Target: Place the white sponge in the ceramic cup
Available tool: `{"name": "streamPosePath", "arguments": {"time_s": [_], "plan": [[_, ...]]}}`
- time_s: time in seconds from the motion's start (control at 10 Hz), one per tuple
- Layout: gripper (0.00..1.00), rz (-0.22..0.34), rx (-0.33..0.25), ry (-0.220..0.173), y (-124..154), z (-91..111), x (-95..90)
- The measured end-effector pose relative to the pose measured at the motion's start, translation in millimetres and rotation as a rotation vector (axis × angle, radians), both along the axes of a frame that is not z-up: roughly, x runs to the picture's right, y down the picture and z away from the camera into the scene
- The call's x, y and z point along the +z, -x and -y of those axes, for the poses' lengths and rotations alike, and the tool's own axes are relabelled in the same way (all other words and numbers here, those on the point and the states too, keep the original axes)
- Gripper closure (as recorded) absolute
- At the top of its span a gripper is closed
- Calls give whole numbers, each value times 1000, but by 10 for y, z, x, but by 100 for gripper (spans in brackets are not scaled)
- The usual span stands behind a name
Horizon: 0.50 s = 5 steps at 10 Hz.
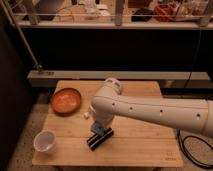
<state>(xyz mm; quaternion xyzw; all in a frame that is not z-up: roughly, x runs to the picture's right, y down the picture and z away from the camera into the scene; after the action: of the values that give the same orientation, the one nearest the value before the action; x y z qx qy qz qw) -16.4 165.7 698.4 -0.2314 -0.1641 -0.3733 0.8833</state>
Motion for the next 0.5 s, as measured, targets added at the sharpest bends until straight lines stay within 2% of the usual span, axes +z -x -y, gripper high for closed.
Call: {"name": "streamPosePath", "arguments": {"time_s": [0.3, 0.5], "plan": [[97, 18, -35, -23, 179, -29, -52], [97, 31, -60, -39, 405, -14, -85]]}}
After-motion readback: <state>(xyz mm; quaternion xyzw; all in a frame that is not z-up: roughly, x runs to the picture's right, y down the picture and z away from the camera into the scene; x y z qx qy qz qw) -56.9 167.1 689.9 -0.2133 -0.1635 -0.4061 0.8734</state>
